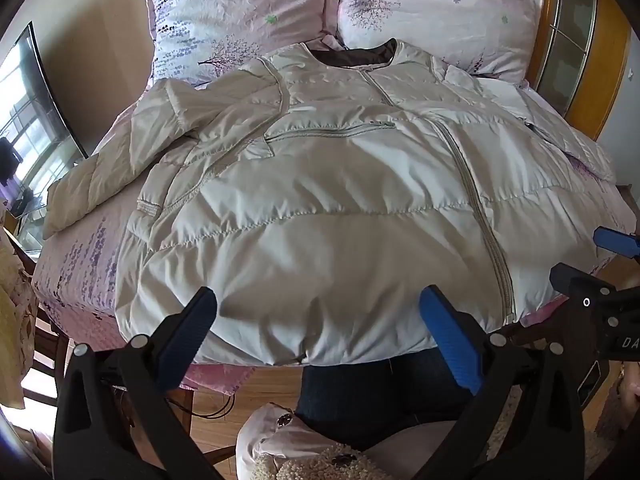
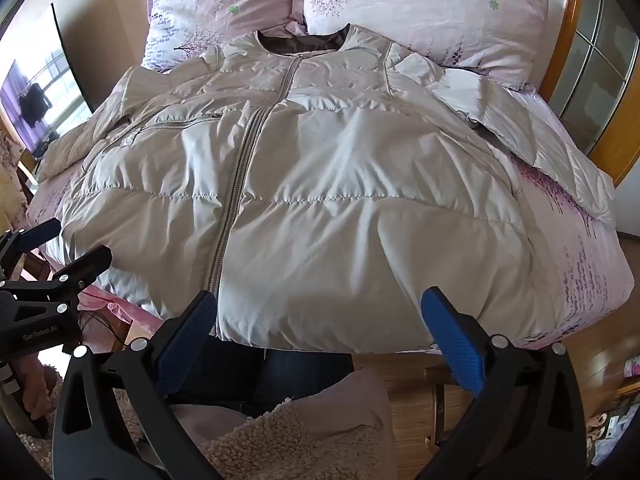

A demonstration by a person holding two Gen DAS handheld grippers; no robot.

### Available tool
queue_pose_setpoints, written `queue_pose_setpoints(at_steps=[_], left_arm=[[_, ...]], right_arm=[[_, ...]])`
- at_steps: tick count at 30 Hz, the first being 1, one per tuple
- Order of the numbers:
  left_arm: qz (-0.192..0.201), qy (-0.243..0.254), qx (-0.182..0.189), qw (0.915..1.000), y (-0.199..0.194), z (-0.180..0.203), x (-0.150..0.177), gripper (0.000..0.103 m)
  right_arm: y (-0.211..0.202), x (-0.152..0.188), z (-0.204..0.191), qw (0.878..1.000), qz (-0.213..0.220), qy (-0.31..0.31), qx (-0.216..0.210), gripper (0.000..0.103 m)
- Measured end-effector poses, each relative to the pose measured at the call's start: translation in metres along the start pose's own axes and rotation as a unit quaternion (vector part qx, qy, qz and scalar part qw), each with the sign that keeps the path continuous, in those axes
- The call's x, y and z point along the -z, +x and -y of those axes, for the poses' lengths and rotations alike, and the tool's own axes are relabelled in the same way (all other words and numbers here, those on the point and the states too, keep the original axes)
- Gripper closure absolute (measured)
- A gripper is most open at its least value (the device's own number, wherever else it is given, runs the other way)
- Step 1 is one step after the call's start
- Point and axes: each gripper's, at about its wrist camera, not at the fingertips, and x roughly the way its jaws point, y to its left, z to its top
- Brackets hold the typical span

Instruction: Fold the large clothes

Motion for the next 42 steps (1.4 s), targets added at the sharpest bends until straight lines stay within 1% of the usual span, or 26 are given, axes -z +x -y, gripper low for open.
queue_pose_setpoints(at_steps=[42], left_arm=[[0.002, 0.001, -0.001, 1.0, -0.0036, 0.002, -0.003, 0.002]], right_arm=[[-0.0021, -0.0008, 0.0016, 1.0, 0.002, 0.002, -0.003, 0.001]])
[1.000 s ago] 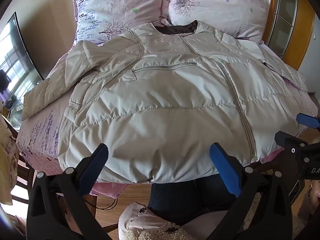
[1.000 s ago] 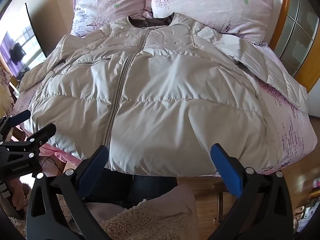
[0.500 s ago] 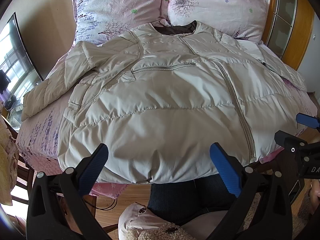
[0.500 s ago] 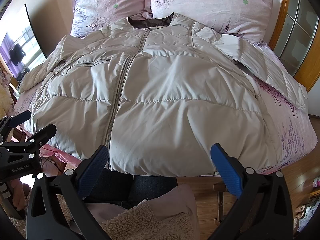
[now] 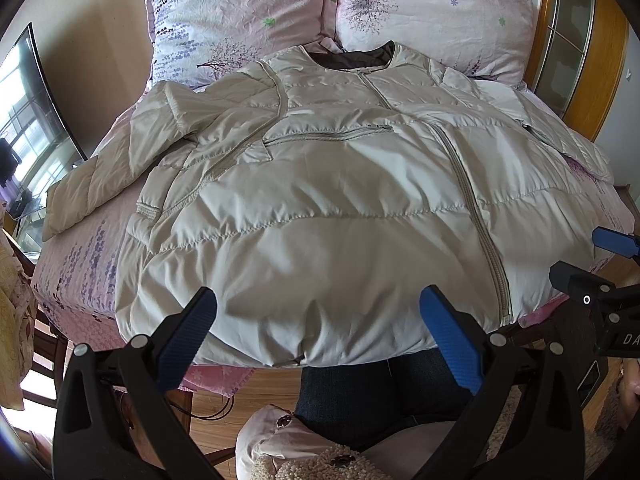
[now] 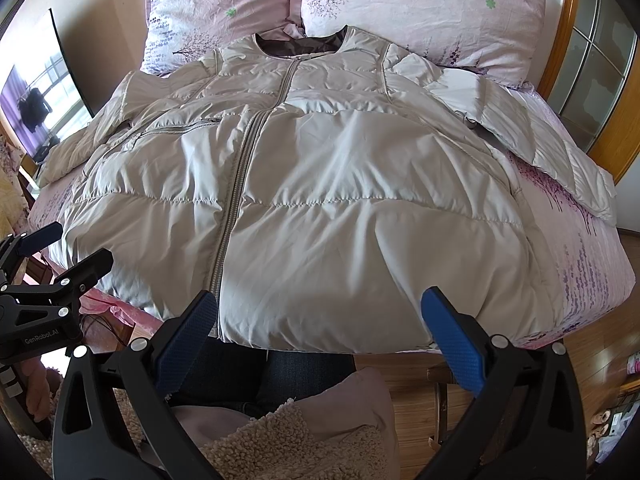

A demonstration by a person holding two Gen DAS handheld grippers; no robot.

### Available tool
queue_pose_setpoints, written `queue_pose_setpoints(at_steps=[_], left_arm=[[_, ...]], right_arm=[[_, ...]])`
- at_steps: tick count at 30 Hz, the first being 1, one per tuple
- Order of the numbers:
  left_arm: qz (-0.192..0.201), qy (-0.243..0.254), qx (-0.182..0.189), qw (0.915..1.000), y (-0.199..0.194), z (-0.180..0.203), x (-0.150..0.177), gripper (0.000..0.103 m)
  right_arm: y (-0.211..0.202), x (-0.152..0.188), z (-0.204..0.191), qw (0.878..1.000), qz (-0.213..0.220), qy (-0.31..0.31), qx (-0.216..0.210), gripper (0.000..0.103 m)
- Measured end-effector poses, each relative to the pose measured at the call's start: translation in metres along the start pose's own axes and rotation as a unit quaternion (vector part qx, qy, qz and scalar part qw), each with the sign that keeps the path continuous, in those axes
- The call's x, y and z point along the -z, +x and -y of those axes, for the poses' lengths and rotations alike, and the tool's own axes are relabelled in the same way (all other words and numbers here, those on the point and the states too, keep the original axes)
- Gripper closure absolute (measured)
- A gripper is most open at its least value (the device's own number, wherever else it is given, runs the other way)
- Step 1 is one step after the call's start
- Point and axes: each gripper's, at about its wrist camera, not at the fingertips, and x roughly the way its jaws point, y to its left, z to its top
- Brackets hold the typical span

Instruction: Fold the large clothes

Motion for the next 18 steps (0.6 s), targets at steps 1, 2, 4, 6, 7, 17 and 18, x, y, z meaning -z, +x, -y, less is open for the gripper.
queue_pose_setpoints(at_steps=[1, 2, 4, 6, 7, 17, 18], left_arm=[[0.0, 0.0, 0.0, 1.0, 0.0001, -0.0001, 0.0001, 0.002], [0.0, 0.0, 0.0, 1.0, -0.0001, 0.0, -0.0002, 0.002], [0.0, 0.0, 0.0, 1.0, -0.0001, 0.0002, -0.0001, 0.002], [0.0, 0.0, 0.001, 1.0, 0.0001, -0.0002, 0.0001, 0.002], [0.0, 0.0, 0.0, 1.0, 0.0005, -0.0005, -0.0003, 0.002], [0.0, 0.0, 0.001, 1.0, 0.0004, -0.0006, -0.0007, 0.002], [0.0, 0.0, 0.001, 1.0, 0.0006, -0.0009, -0.0005, 0.002]], right_arm=[[-0.0002, 0.0001, 0.0001, 1.0, 0.0, 0.0, 0.0, 0.001], [-0.0003, 0.0001, 0.0, 1.0, 0.0, 0.0, 0.0, 0.001], [-0.0003, 0.0001, 0.0, 1.0, 0.0, 0.0, 0.0, 0.001], [-0.0003, 0.0001, 0.0, 1.0, 0.001, 0.0, 0.0, 0.001], [-0.0003, 0.0001, 0.0, 1.0, 0.001, 0.0, 0.0, 0.001], [-0.0025, 0.0008, -0.0019, 1.0, 0.0, 0.003, -0.003, 0.001], [-0.0016, 0.0015, -0.0011, 1.0, 0.0, 0.004, -0.003, 0.001]])
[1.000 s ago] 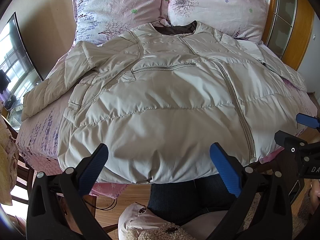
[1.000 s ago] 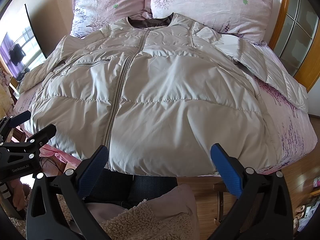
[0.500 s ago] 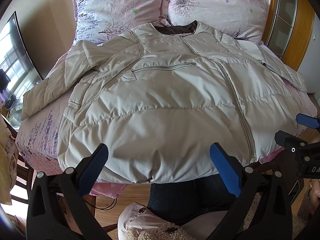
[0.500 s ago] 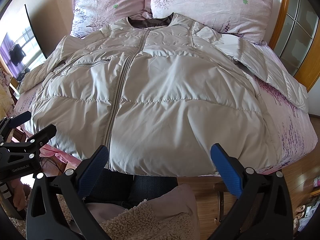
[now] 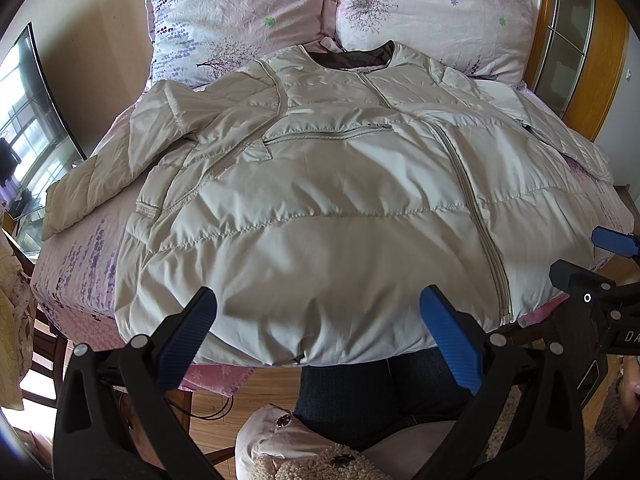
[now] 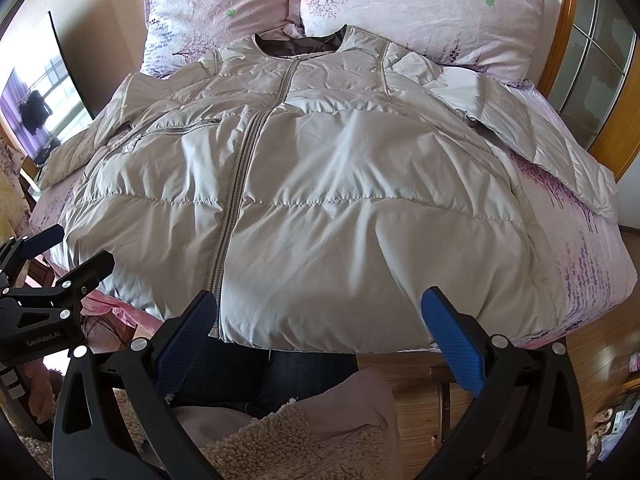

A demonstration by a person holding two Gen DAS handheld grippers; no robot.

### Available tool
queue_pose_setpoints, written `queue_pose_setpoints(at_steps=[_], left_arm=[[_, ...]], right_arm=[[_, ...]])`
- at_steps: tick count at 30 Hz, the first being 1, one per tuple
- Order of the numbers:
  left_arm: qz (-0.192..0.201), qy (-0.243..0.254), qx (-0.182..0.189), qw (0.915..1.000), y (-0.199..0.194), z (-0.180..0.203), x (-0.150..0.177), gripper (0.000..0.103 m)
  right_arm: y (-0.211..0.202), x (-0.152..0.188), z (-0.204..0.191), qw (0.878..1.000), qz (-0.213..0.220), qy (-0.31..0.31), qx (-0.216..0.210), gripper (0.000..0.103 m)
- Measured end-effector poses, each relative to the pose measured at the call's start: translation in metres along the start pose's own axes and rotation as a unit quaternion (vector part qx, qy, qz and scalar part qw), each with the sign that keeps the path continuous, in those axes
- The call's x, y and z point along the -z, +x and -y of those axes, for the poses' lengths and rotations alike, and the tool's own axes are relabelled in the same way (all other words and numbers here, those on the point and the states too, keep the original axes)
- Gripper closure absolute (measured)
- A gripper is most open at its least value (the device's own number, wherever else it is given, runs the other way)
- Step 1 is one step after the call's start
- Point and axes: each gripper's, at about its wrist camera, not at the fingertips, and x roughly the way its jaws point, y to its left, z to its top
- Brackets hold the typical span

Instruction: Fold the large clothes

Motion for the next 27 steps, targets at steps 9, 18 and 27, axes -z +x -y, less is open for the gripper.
queue_pose_setpoints(at_steps=[9, 18, 27], left_arm=[[0.0, 0.0, 0.0, 1.0, 0.0001, -0.0001, 0.0001, 0.002], [0.0, 0.0, 0.0, 1.0, 0.0002, -0.0004, 0.0001, 0.002], [0.0, -0.004, 0.001, 1.0, -0.0004, 0.0033, 0.0022, 0.002]], right_arm=[[0.0017, -0.0006, 0.0004, 1.0, 0.0, 0.001, -0.001, 0.001], [-0.0003, -0.0007, 0.0003, 1.0, 0.0, 0.003, -0.003, 0.001], [0.0034, -0.0026, 0.0039, 1.0, 0.001, 0.017, -0.012, 0.001]])
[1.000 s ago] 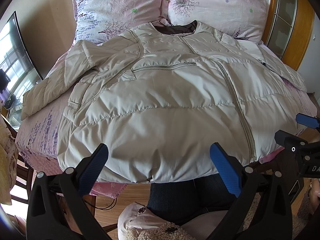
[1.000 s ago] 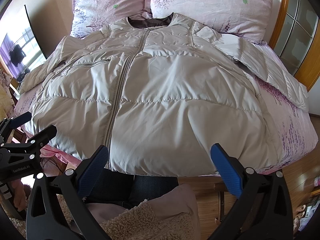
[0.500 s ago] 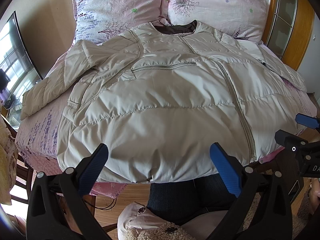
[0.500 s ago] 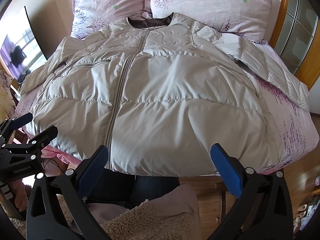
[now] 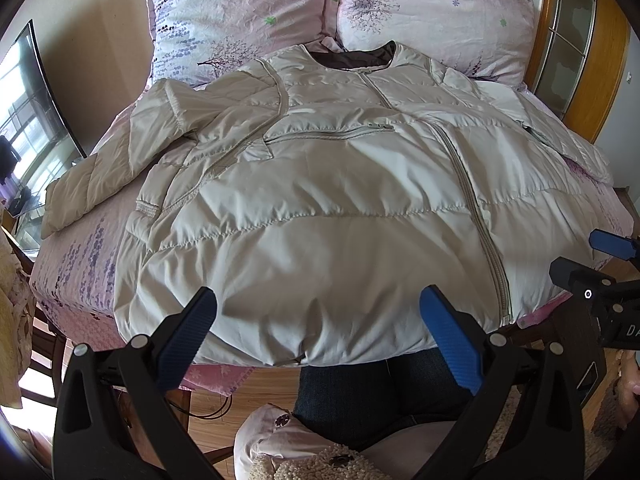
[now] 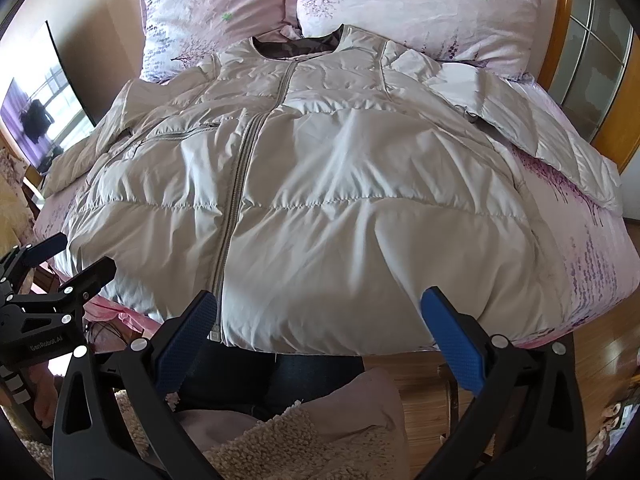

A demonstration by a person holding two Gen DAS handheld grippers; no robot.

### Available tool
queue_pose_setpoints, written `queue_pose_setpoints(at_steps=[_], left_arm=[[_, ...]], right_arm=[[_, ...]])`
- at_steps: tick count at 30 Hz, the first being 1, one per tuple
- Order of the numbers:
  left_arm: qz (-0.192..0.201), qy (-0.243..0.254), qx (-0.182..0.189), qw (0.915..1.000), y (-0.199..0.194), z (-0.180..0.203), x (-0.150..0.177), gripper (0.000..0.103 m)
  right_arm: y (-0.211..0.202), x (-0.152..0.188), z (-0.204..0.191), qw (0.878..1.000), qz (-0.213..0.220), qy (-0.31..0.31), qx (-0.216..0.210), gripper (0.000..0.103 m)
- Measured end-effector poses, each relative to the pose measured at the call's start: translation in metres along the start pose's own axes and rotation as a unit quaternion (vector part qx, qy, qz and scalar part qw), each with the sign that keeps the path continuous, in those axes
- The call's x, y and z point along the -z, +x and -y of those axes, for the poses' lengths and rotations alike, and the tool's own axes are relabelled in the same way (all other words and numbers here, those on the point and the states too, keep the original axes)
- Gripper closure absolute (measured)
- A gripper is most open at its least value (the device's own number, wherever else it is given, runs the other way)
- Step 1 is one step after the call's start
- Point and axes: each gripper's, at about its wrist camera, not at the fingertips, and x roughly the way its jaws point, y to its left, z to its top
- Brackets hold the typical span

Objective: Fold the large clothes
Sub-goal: 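Grasp the jacket sleeve cuff with the right gripper and lift it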

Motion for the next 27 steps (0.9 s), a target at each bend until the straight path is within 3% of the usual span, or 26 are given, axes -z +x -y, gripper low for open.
queue_pose_setpoints(at_steps=[9, 13, 17, 20, 23, 24, 26, 27], left_arm=[[-0.007, -0.011, 0.003, 0.9999, 0.007, -0.008, -0.007, 0.002], [-0.02, -0.03, 0.035, 0.9987, 0.014, -0.022, -0.016, 0.002], [-0.014, -0.023, 0.048, 0.9985, 0.018, -0.029, -0.031, 0.002], [0.0, -0.02, 0.049, 0.9986, 0.019, -0.037, -0.049, 0.002], [0.014, -0.018, 0.042, 0.9988, 0.023, -0.046, -0.072, 0.002], [0.022, -0.02, 0.044, 0.9986, 0.024, -0.049, -0.08, 0.002], [0.051, -0.036, 0.06, 0.9962, 0.028, -0.06, -0.097, 0.002], [0.064, -0.044, 0.077, 0.994, 0.031, -0.065, -0.104, 0.002]], right_arm=[[0.002, -0.008, 0.01, 0.999, 0.01, 0.021, -0.023, 0.001], [-0.001, -0.022, 0.036, 0.996, 0.052, 0.052, -0.044, 0.001], [0.003, -0.038, 0.084, 0.985, 0.098, 0.132, -0.059, 0.001], [0.005, -0.046, 0.136, 0.967, 0.121, 0.218, -0.052, 0.001], [0.009, -0.047, 0.2, 0.932, 0.142, 0.329, -0.065, 0.001], [0.011, -0.046, 0.224, 0.914, 0.151, 0.369, -0.07, 0.004], [0.018, -0.044, 0.269, 0.884, 0.156, 0.436, -0.069, 0.022], [0.022, -0.041, 0.286, 0.87, 0.154, 0.464, -0.067, 0.023]])
